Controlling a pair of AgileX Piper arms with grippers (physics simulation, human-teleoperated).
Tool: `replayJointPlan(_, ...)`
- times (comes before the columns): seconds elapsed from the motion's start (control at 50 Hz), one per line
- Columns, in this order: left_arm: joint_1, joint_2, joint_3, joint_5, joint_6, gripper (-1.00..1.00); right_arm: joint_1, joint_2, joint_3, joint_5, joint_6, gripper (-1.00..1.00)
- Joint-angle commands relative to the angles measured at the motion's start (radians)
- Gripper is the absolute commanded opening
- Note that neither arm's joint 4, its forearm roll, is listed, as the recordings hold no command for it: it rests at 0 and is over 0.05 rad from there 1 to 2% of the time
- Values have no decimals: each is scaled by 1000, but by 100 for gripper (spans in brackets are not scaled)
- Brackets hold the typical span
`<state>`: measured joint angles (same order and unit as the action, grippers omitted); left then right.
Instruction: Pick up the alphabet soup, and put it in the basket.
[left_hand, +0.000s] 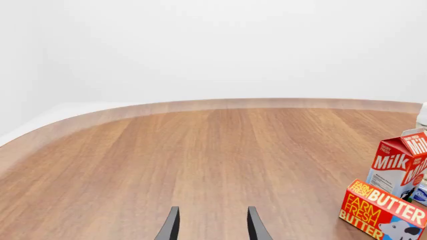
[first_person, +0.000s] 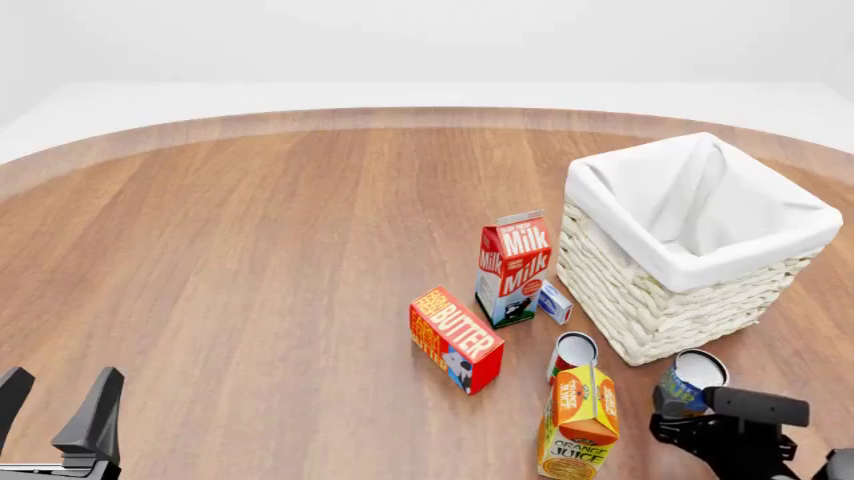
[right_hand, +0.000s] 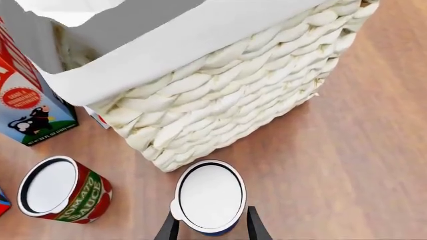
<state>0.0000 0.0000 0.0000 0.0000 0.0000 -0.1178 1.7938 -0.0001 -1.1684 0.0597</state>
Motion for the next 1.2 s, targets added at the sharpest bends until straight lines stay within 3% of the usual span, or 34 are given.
replayJointPlan(0.02, 0, 0, 0, 0, 0, 100, 0, 45, 0, -36, 3, 100)
replayJointPlan(0.06, 0, 0, 0, 0, 0, 100, 0, 45, 0, -36, 3, 100)
replayJointPlan(0.08, 0, 0, 0, 0, 0, 100, 6, 48, 0, -40, 8, -100)
replayJointPlan(0.52, 0, 0, 0, 0, 0, 100, 11, 6, 0, -8, 10, -100)
replayJointPlan(0.54, 0, 0, 0, 0, 0, 100, 5, -133, 0, 104, 3, -100)
replayJointPlan(0.62, 0, 0, 0, 0, 0, 100, 5, -257, 0, 213, -4, -100)
replayJointPlan(1.2, 0, 0, 0, 0, 0, 100, 3, -594, 0, 499, -39, -100)
